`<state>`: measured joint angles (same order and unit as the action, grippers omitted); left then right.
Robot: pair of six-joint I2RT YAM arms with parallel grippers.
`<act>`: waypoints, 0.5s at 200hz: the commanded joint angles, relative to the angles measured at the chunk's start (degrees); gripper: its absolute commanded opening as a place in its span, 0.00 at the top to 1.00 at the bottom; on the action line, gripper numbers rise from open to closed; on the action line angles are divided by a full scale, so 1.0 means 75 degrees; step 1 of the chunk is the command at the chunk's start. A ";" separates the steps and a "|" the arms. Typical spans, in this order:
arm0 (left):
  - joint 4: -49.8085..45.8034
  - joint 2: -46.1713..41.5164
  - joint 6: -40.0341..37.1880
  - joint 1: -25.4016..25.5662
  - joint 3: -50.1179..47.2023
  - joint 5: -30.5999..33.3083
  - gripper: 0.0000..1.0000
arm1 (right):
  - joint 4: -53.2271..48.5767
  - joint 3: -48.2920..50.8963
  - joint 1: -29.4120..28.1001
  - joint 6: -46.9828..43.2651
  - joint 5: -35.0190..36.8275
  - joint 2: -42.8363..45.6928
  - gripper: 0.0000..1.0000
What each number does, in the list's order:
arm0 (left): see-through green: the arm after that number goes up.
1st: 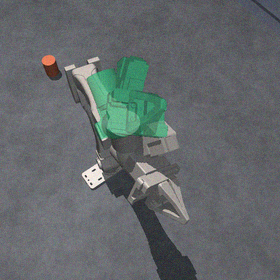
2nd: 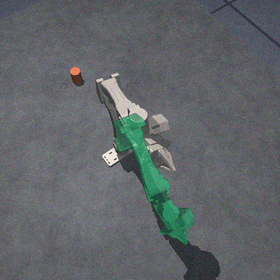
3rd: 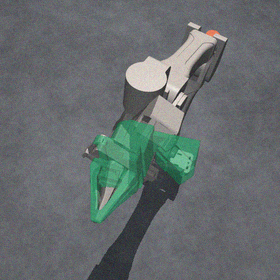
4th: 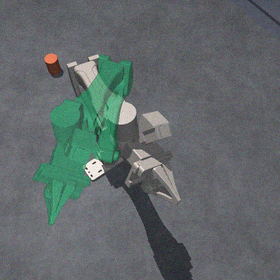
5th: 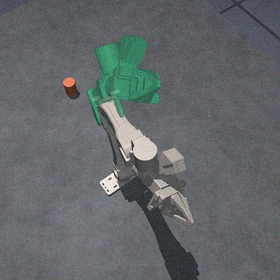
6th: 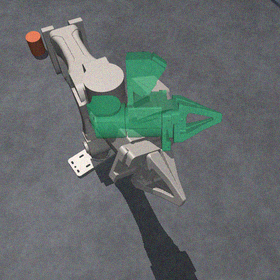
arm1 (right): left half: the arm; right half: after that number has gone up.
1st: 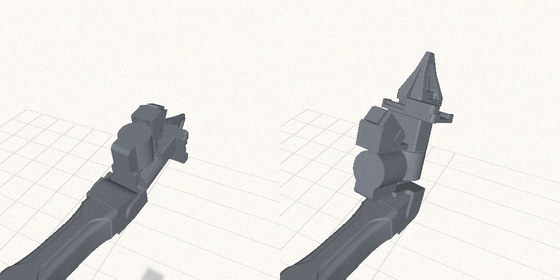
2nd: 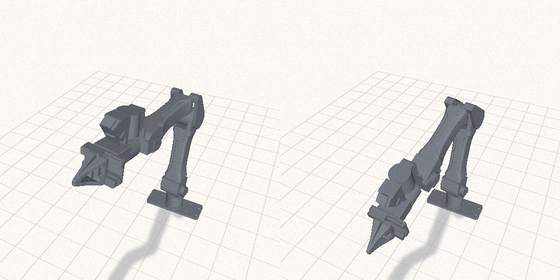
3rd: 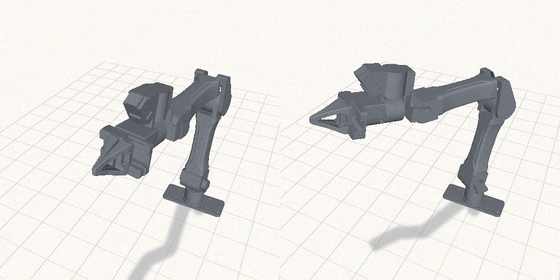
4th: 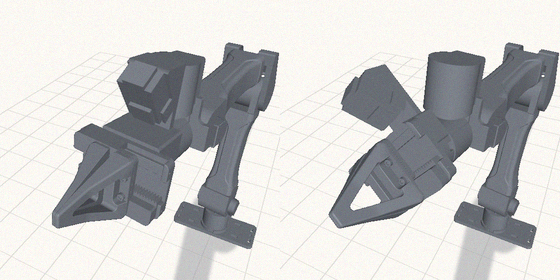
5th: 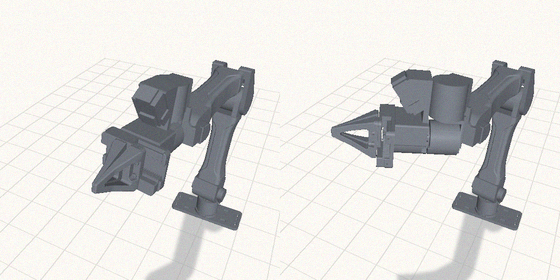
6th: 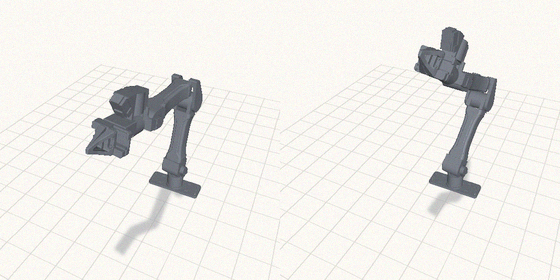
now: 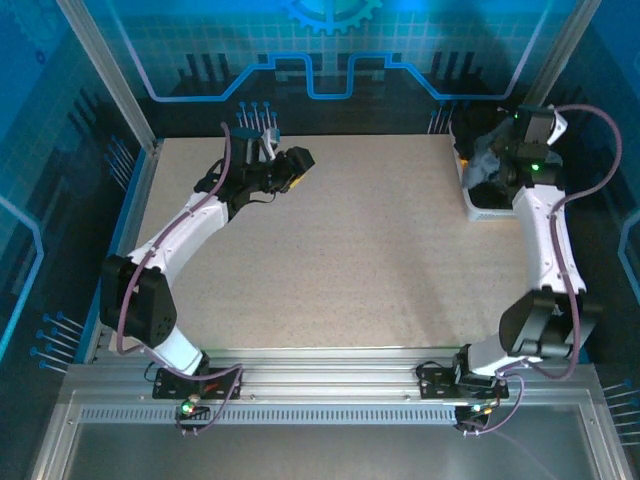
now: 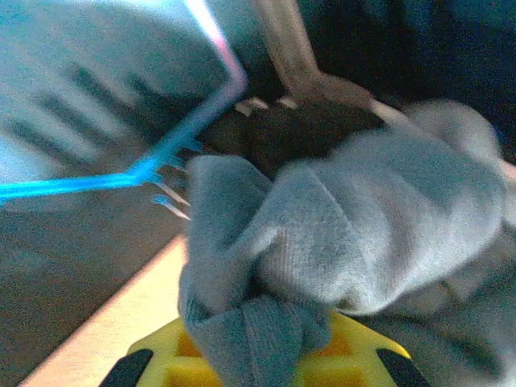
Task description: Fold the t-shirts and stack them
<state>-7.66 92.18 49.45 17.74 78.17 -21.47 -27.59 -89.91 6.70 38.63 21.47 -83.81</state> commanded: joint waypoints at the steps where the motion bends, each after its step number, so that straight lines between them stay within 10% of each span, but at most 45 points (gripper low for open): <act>1: -0.0445 -0.0241 -0.0098 -0.0050 0.0228 0.0369 0.43 | 0.0128 -0.1115 -0.0542 -0.0282 0.0509 0.0627 1.00; 100: -0.3089 -0.1721 -0.0686 -0.0800 0.0393 0.2815 0.33 | -0.0439 -0.4102 -0.5447 -0.1357 0.1506 -0.1434 0.96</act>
<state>-21.47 83.07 46.46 12.80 78.46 -8.82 -26.94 -120.84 -27.29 27.33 31.42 -85.84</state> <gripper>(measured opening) 0.637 0.101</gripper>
